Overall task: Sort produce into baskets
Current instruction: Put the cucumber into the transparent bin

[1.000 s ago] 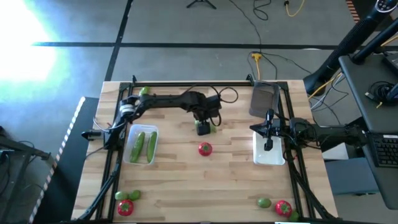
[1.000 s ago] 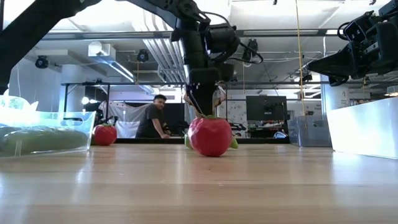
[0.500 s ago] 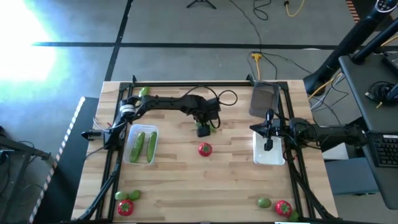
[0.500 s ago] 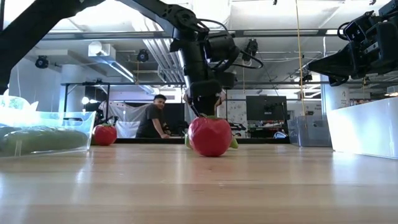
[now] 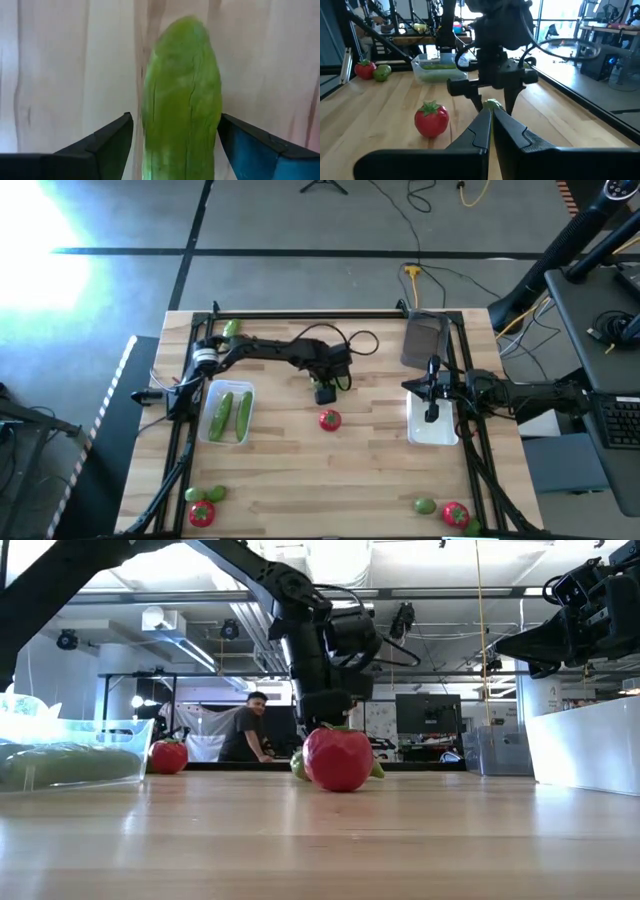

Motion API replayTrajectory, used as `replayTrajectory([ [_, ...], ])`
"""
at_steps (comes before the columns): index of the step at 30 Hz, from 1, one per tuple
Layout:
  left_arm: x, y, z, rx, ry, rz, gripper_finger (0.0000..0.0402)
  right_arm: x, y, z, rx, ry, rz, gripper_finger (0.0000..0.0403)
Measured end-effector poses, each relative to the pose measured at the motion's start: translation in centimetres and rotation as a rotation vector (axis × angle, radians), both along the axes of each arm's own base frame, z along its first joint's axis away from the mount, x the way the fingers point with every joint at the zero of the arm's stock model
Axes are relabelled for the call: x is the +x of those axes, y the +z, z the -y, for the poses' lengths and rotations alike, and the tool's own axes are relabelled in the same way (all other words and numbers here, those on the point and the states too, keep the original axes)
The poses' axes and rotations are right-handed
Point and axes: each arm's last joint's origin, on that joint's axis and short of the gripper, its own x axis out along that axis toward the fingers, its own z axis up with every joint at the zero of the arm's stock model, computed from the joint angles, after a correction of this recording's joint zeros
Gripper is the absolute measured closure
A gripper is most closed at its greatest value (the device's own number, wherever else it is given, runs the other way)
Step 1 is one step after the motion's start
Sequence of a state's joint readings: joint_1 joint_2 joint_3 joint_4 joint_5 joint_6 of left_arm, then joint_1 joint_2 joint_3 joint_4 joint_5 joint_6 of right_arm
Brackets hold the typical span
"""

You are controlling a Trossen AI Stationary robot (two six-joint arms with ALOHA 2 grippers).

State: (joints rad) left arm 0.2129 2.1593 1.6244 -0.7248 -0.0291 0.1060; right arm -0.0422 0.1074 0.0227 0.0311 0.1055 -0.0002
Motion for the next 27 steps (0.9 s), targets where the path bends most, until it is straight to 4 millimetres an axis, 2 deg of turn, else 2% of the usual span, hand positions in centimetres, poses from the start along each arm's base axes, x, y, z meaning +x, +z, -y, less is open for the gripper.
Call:
replayTrajectory([
  [5,-0.1,-0.3,0.1,-0.013,0.051,0.003,0.0162,0.0,0.0,0.0,0.000,0.000,0.000,0.0390],
  [10,-0.5,-0.2,0.7,-0.038,0.110,-0.036,0.0220,0.0,0.0,0.0,0.000,0.000,0.000,0.0390],
  [13,-1.4,0.9,1.7,-0.056,0.140,-0.095,0.0253,0.0,0.0,0.0,0.000,0.000,0.000,0.0390],
  [16,-2.6,3.1,2.9,-0.074,0.205,-0.126,0.0257,0.0,0.0,0.0,0.000,0.000,0.000,0.0390],
  [19,-4.4,5.5,4.7,-0.098,0.302,-0.165,0.0256,0.0,0.0,0.0,0.000,0.000,0.000,0.0390],
  [22,-6.7,8.4,8.0,-0.085,0.389,-0.151,0.0241,0.0,0.0,0.0,0.000,0.000,0.000,0.0390],
  [24,-9.0,10.0,10.5,-0.058,0.475,-0.129,0.0235,0.0,0.0,0.0,0.000,0.000,0.000,0.0390],
  [27,-12.8,10.6,13.8,-0.069,0.676,-0.139,0.0235,0.0,0.0,0.0,0.000,0.000,0.000,0.0390],
])
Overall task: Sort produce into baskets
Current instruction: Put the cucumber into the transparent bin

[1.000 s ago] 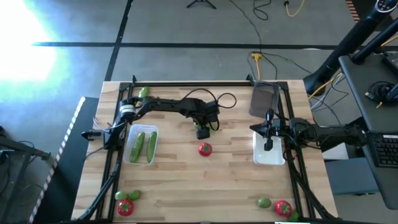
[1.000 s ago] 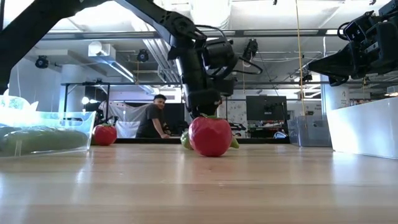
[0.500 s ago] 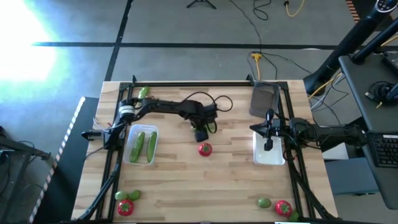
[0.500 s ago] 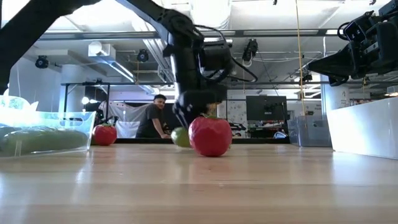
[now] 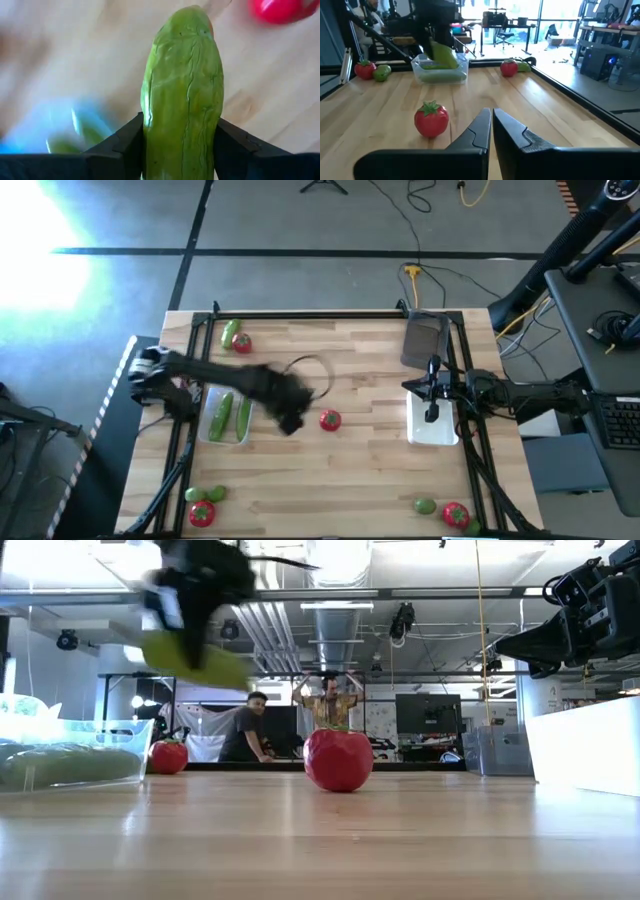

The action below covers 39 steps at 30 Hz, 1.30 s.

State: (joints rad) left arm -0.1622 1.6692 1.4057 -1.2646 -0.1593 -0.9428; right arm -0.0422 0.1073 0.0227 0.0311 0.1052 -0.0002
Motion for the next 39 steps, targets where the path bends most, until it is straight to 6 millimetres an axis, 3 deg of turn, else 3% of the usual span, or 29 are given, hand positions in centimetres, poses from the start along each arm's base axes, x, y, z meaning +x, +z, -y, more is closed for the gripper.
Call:
replayTrajectory([
  [6,-6.4,-1.1,3.7,-0.009,0.512,0.051,0.0237,0.0,0.0,0.0,0.000,0.000,0.000,0.0390],
  [9,-8.6,-2.3,4.3,-0.024,0.693,0.028,0.0237,0.0,0.0,0.0,0.000,0.000,0.000,0.0390],
  [13,-10.5,-4.0,3.9,0.004,0.790,-0.036,0.0236,0.0,0.0,0.0,0.000,0.000,0.000,0.0390],
  [19,-11.3,-5.3,2.7,0.028,0.811,-0.061,0.0225,0.0,0.0,0.0,0.000,0.000,0.000,0.0390],
  [33,-11.1,-6.2,2.9,0.027,0.861,-0.112,0.0170,0.0,0.0,0.0,0.000,0.000,0.000,0.0390],
  [39,-10.6,-5.3,2.9,0.028,0.716,-0.096,0.0170,0.0,0.0,0.0,0.000,0.000,0.000,0.0390],
])
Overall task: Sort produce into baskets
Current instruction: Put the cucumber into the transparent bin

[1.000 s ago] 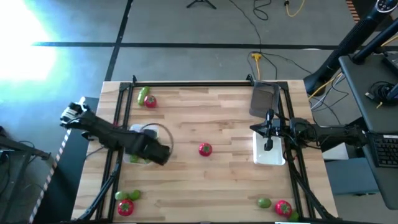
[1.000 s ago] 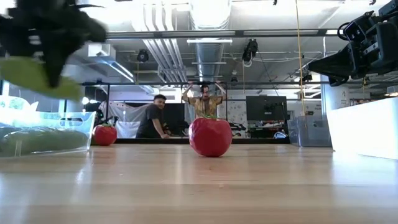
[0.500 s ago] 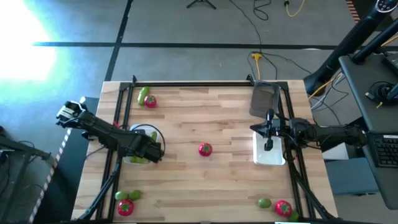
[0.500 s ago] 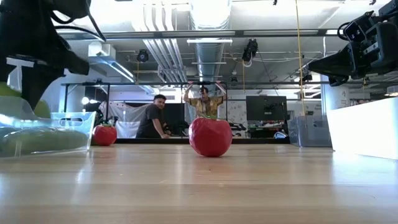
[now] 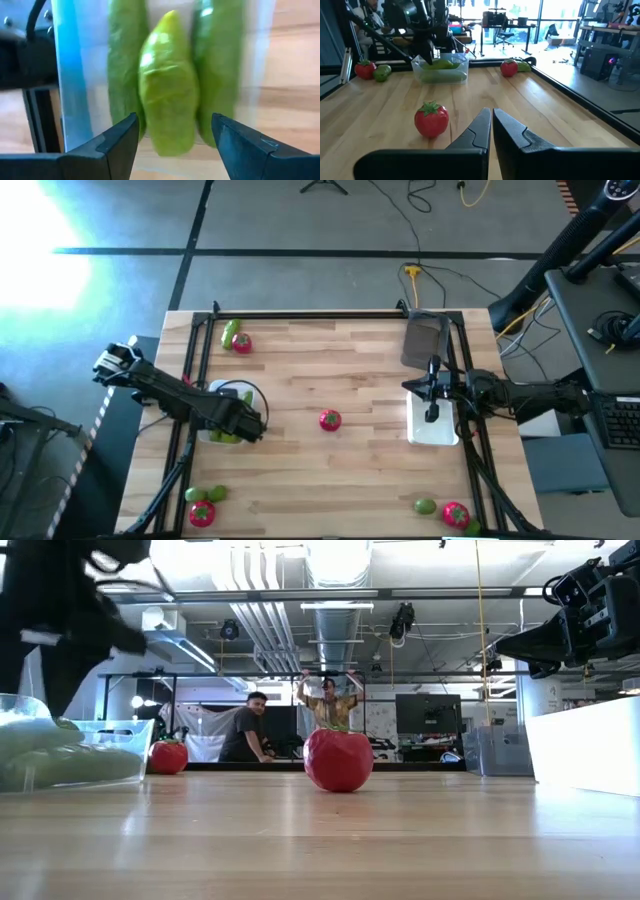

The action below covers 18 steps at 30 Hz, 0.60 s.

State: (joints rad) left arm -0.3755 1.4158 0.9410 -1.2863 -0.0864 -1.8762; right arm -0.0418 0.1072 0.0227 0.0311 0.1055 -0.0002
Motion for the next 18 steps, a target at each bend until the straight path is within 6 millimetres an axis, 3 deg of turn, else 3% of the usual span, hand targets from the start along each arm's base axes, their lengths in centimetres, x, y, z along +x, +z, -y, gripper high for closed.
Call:
replayTrajectory([
  [4,0.8,3.1,-0.6,0.128,-0.071,0.061,0.0170,0.0,0.0,0.0,0.000,0.000,-0.001,0.0390],
  [9,1.5,8.1,-2.9,0.334,-0.044,0.113,0.0170,0.0,0.0,0.0,0.000,0.000,0.000,0.0390],
  [13,1.6,10.3,-6.2,0.358,-0.080,0.172,0.0170,0.0,0.0,0.0,0.000,0.000,0.000,0.0390],
  [18,0.2,10.8,-11.7,0.363,0.023,0.086,0.0171,0.0,0.0,0.0,0.000,0.000,-0.001,0.0390],
])
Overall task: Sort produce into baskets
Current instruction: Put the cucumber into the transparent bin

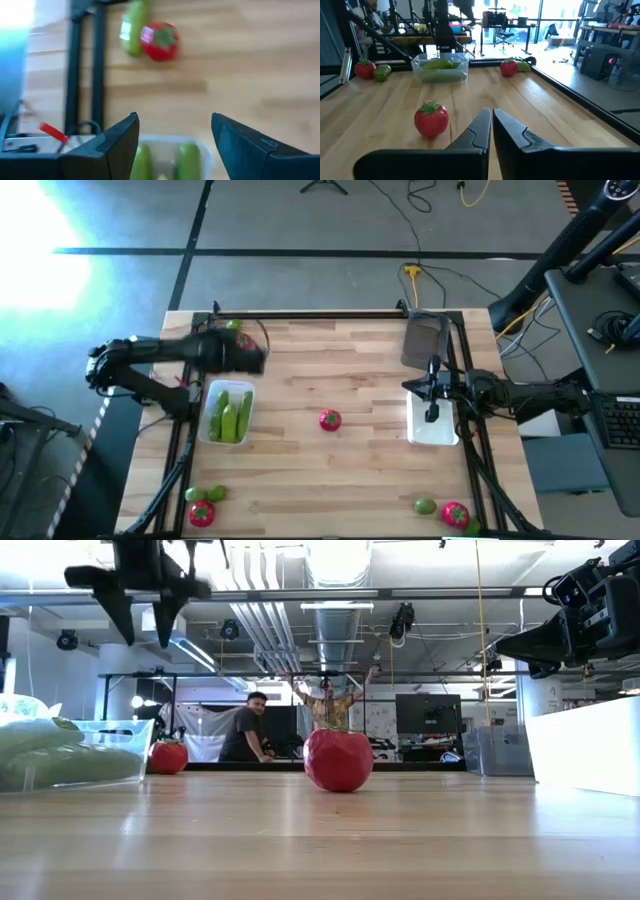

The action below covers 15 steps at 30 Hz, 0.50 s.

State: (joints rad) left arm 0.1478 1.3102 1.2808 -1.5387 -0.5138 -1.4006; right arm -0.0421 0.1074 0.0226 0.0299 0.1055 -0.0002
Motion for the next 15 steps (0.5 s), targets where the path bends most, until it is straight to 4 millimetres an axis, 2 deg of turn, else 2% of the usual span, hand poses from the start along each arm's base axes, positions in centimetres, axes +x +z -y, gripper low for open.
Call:
replayTrajectory([
  [5,-1.4,-0.7,-5.5,-0.026,0.107,-0.025,0.0171,0.0,0.0,0.0,0.000,0.000,0.000,0.0390],
  [9,-1.4,-1.8,-8.6,-0.070,0.028,-0.002,0.0171,0.0,0.0,0.0,0.000,0.000,0.000,0.0390],
  [12,-0.8,-2.5,-10.4,-0.086,-0.093,0.003,0.0171,0.0,0.0,0.0,0.000,0.000,0.000,0.0390],
  [15,-0.6,-3.1,-12.0,-0.083,-0.095,0.001,0.0171,0.0,0.0,0.0,0.000,0.000,0.000,0.0390],
])
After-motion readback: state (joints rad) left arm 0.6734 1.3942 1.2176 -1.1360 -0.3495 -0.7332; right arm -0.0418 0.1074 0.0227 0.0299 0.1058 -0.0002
